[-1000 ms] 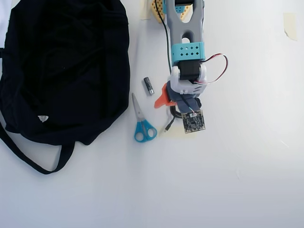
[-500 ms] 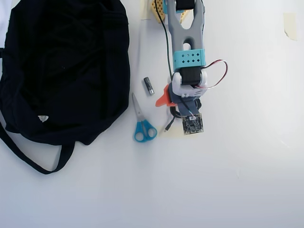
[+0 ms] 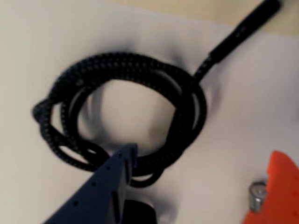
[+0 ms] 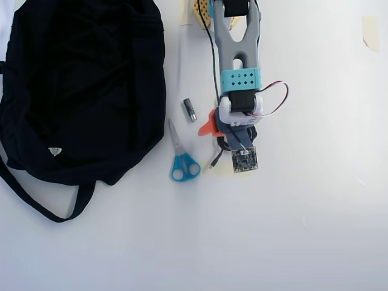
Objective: Put the cable into the black bag
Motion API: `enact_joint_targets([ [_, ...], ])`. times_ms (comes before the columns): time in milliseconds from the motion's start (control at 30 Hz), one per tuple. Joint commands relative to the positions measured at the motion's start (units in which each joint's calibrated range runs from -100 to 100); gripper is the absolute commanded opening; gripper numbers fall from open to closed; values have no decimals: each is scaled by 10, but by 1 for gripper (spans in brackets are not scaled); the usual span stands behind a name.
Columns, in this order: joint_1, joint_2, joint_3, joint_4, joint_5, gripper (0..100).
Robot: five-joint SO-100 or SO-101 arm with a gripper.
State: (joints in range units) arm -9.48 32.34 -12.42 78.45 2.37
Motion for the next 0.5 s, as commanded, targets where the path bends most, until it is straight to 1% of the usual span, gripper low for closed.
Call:
enact_joint_targets([
  [0,2,-4,-22,-13,3,36],
  [233,4,1,-22,-71,-1,35],
  [467,1,15,-22,-73,-3,35],
])
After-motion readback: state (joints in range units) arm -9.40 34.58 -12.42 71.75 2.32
